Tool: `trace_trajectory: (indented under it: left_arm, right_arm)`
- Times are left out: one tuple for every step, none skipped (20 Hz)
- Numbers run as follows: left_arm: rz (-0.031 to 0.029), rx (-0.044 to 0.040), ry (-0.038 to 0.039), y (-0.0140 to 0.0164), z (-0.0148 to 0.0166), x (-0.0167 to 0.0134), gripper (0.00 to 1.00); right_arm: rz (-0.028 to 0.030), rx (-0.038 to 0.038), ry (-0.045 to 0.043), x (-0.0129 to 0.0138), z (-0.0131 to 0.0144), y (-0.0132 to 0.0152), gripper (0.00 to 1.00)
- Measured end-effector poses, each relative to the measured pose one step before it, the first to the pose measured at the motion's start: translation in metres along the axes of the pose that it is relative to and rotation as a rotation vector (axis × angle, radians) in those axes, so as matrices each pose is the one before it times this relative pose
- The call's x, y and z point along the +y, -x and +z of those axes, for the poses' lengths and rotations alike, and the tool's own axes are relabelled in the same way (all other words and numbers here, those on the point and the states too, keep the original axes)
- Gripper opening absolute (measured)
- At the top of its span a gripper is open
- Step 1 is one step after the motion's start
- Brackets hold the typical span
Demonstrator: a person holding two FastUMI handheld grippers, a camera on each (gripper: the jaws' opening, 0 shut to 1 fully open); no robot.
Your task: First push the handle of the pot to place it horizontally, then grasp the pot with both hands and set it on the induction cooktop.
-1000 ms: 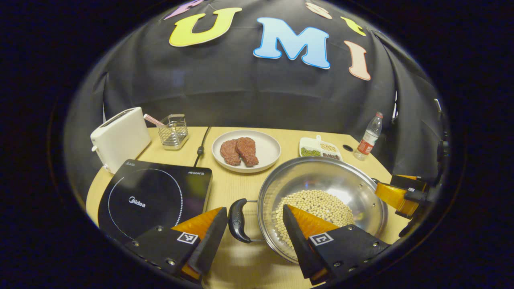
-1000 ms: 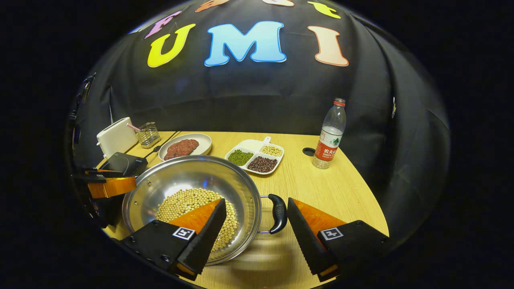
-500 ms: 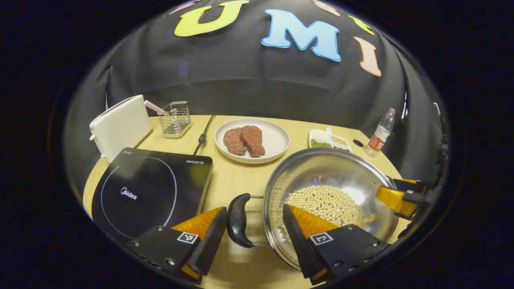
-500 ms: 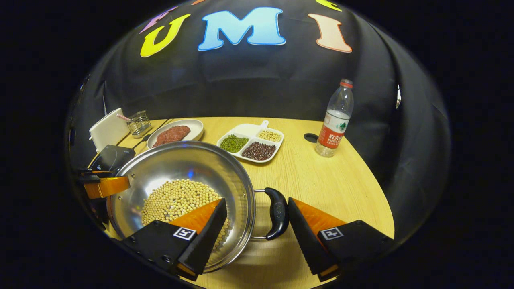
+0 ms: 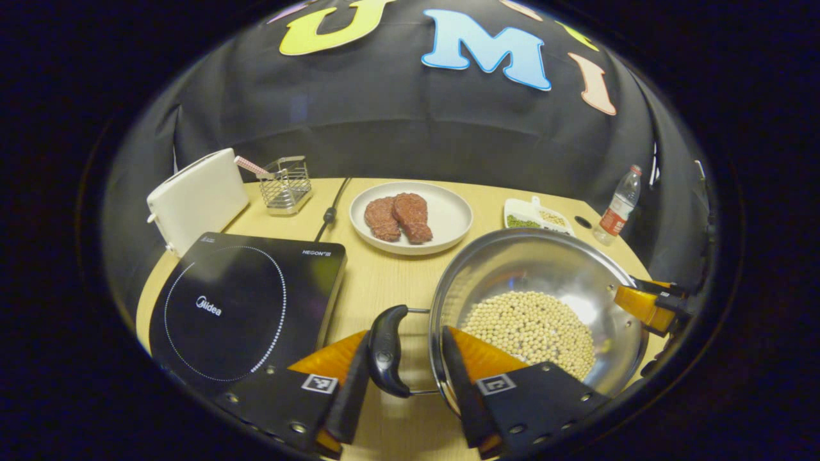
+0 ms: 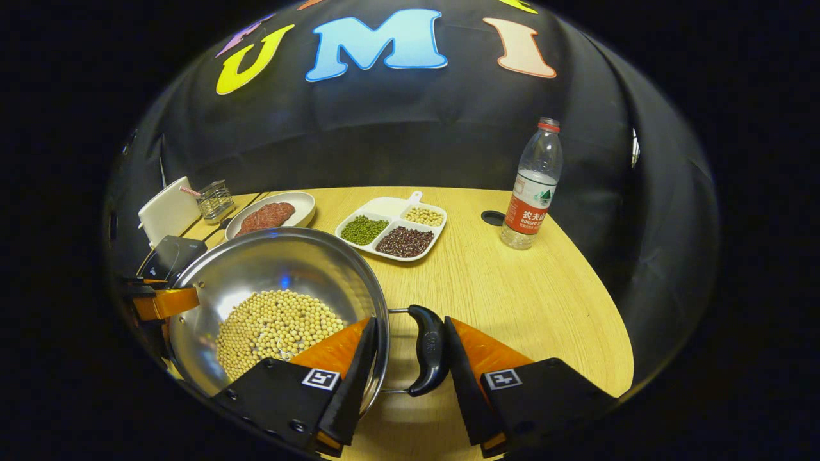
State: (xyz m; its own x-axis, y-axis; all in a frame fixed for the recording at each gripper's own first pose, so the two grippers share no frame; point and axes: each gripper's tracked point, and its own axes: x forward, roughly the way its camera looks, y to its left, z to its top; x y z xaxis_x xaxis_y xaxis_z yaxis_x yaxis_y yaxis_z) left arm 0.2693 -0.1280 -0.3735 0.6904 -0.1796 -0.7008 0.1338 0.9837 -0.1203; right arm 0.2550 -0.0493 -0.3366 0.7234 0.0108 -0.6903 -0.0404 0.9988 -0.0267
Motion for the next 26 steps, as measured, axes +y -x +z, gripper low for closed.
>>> trace_trajectory:
  left_arm:
    - [0.00058, -0.00105, -0.00158, 0.00250, 0.00027, -0.00075, 0.61]
    - [0.00265, -0.00325, -0.00609, 0.00067, 0.00025, 0.00021, 0.61]
    - [0.00129, 0.00150, -0.00380, -0.00107, 0.00005, 0.00010, 0.60]
    - [0.00489, 0.01100, -0.00564, 0.00087, -0.00241, -0.00056, 0.63]
    - [0.00741, -0.00128, -0.00563, 0.00117, 0.00056, 0.00015, 0.59]
    - [0.00342, -0.00120, -0.00261, 0.00069, 0.00023, -0.00009, 0.55]
    - [-0.00054, -0.01083, 0.00456, 0.00044, 0.00205, -0.00069, 0.57]
    - [-0.00097, -0.01446, 0.00411, -0.00165, 0.00139, -0.00017, 0.56]
    - [-0.00054, -0.00154, -0.00540, -0.00017, 0.00151, -0.00017, 0.55]
    - [-0.00257, 0.00040, -0.01329, 0.00022, -0.00086, 0.00149, 0.55]
    - [-0.00564, 0.00217, -0.00308, -0.00124, 0.00084, 0.00021, 0.54]
    - [-0.00819, -0.00064, 0.00160, -0.00015, 0.00125, -0.00055, 0.54]
    - [-0.00758, -0.00566, 0.00501, 0.00104, 0.00264, 0.00100, 0.58]
    - [-0.01128, -0.00081, -0.00377, -0.00010, 0.00211, 0.00125, 0.58]
    - [-0.01159, -0.00395, -0.00734, 0.00134, 0.00339, 0.00195, 0.57]
    - [-0.00990, -0.00754, -0.00845, 0.00268, 0.00459, 0.00176, 0.54]
    - [-0.00714, -0.00898, -0.00682, 0.00337, 0.00545, 0.00201, 0.54]
    - [-0.00686, -0.00382, -0.00566, 0.00478, 0.00361, 0.00205, 0.54]
    - [-0.00837, -0.00228, -0.00486, 0.00290, 0.00265, 0.00176, 0.54]
    - [-0.01063, -0.00457, -0.00776, 0.00384, 0.00282, 0.00393, 0.54]
    - [-0.00707, -0.00432, -0.00246, 0.00392, 0.00264, 0.00343, 0.54]
    - [-0.00571, -0.00527, -0.00211, 0.00285, 0.00192, 0.00568, 0.54]
    - [-0.00419, -0.00205, -0.00460, 0.00313, 0.00169, 0.00414, 0.54]
    - [-0.00251, -0.00615, -0.00612, 0.00380, 0.00281, 0.00490, 0.54]
    - [-0.00363, -0.00439, -0.00576, 0.00307, 0.00288, 0.00475, 0.54]
    - [-0.00244, -0.00544, -0.00387, 0.00440, 0.00216, 0.00528, 0.58]
  right_arm:
    - [0.00432, 0.00199, -0.00216, -0.00036, -0.00020, 0.00046, 0.63]
    - [0.01137, 0.00952, -0.00319, 0.00093, -0.00072, 0.00039, 0.59]
    - [0.00148, 0.01204, -0.00749, 0.00037, -0.00001, 0.00103, 0.59]
    - [0.00143, 0.01582, 0.00858, 0.00059, -0.00045, -0.00137, 0.57]
    - [0.00062, 0.00682, 0.00858, 0.00018, -0.00050, -0.00182, 0.50]
    - [0.00182, -0.00509, 0.00706, 0.00003, 0.00230, 0.00036, 0.52]
    - [-0.00011, 0.00008, 0.00006, 0.00090, -0.00117, 0.00162, 0.44]
    - [-0.00265, -0.00459, -0.00984, 0.00021, 0.00107, 0.00083, 0.44]
    - [-0.00510, 0.00137, -0.00555, 0.00063, -0.00072, -0.00024, 0.47]
    - [-0.00479, -0.00281, -0.00311, 0.00005, 0.00121, 0.00145, 0.46]
    - [-0.00605, 0.00102, -0.00046, -0.00013, 0.00038, 0.00121, 0.47]
    - [-0.00712, -0.00282, -0.00103, 0.00004, 0.00184, 0.00247, 0.43]
    - [-0.00843, -0.00172, -0.00348, 0.00064, 0.00141, 0.00376, 0.43]
    - [-0.01159, -0.00417, -0.00613, 0.00027, 0.00136, 0.00575, 0.47]
    - [-0.01027, -0.00324, -0.00507, 0.00131, 0.00124, 0.00608, 0.47]
    - [-0.00769, -0.00425, -0.00485, 0.00173, 0.00190, 0.00565, 0.43]
    - [-0.00617, -0.00207, -0.01002, 0.00350, 0.00009, 0.00463, 0.43]
    - [-0.00705, -0.00001, -0.00779, 0.00352, 0.00130, 0.00493, 0.43]
    - [-0.00834, -0.00198, -0.00463, 0.00290, 0.00000, 0.00519, 0.47]
    - [-0.00723, -0.00583, -0.00462, 0.00409, 0.00186, 0.00584, 0.43]
    - [-0.00506, -0.00111, -0.00481, 0.00503, 0.00026, 0.00429, 0.43]
    - [-0.00373, -0.00107, -0.00810, 0.00478, 0.00071, 0.00508, 0.47]
    - [-0.00396, -0.00264, -0.00654, 0.00453, -0.00027, 0.00386, 0.43]
    - [-0.00348, -0.00292, -0.00528, 0.00524, 0.00078, 0.00286, 0.46]
    - [-0.00358, -0.00511, -0.00747, 0.00400, 0.00060, 0.00457, 0.43]
    - [-0.00015, -0.00381, -0.00659, 0.00593, 0.00212, 0.00385, 0.43]
